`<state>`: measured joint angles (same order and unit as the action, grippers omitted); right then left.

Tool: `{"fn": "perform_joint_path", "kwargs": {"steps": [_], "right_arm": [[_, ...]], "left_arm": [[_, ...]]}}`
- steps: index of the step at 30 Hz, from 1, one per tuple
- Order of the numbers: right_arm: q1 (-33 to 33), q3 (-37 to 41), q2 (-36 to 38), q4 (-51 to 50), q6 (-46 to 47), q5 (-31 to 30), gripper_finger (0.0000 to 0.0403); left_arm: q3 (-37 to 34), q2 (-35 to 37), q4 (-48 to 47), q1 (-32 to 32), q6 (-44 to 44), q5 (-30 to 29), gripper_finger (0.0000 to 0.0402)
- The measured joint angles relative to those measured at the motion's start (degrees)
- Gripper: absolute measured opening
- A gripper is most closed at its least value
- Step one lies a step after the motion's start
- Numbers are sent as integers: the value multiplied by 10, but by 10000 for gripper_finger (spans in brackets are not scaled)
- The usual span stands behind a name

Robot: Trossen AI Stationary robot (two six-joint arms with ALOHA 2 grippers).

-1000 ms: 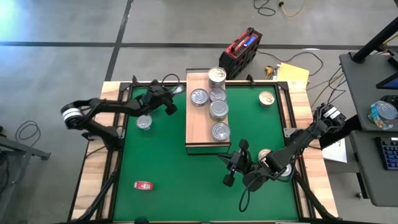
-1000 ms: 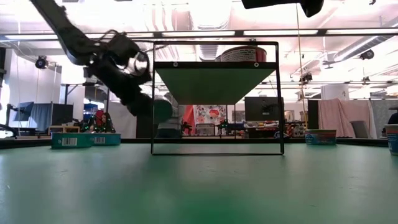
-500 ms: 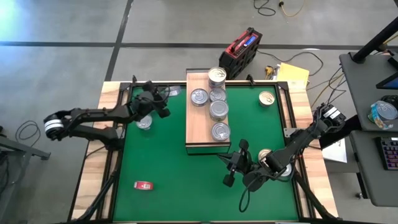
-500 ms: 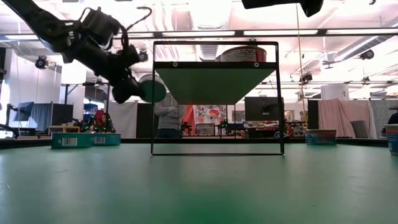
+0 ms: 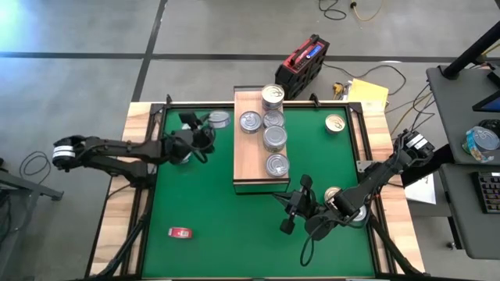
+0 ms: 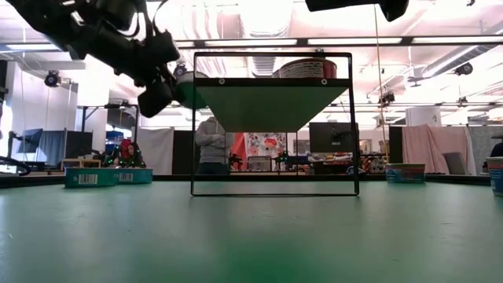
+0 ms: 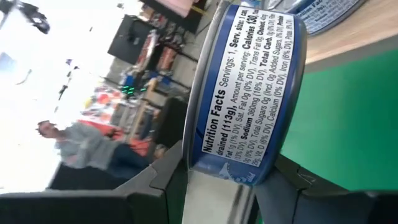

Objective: Stack canned seafood by type on shelf
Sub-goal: Stack the blue tuna can on top of the blue tuna can on the shelf

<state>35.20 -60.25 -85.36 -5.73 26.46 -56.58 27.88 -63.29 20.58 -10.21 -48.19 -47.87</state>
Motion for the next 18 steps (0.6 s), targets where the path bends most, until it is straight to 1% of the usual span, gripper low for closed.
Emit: {"fn": "perform_joint_path", "kwargs": {"steps": [4,6,8,11,14,16,18], "right_arm": [[0,-7,1,0,-12,0,13],[0,-12,3,-1,-33,0,13],[-4,-20,4,-1,-59,0,13],[-17,-36,4,-7,-112,0,13],[-35,-64,5,-55,-151,0,13],[-47,-88,5,-105,-163,2,13],[-63,-114,7,-157,-174,17,13]], "left_arm": [[5,1,6,57,-37,-81,130],[5,2,25,81,-59,-103,130],[5,2,48,104,-79,-112,130],[5,3,87,125,-111,-111,130],[4,3,142,138,-149,-101,130],[4,3,171,143,-174,-84,130],[4,3,193,144,-181,-48,130]]}}
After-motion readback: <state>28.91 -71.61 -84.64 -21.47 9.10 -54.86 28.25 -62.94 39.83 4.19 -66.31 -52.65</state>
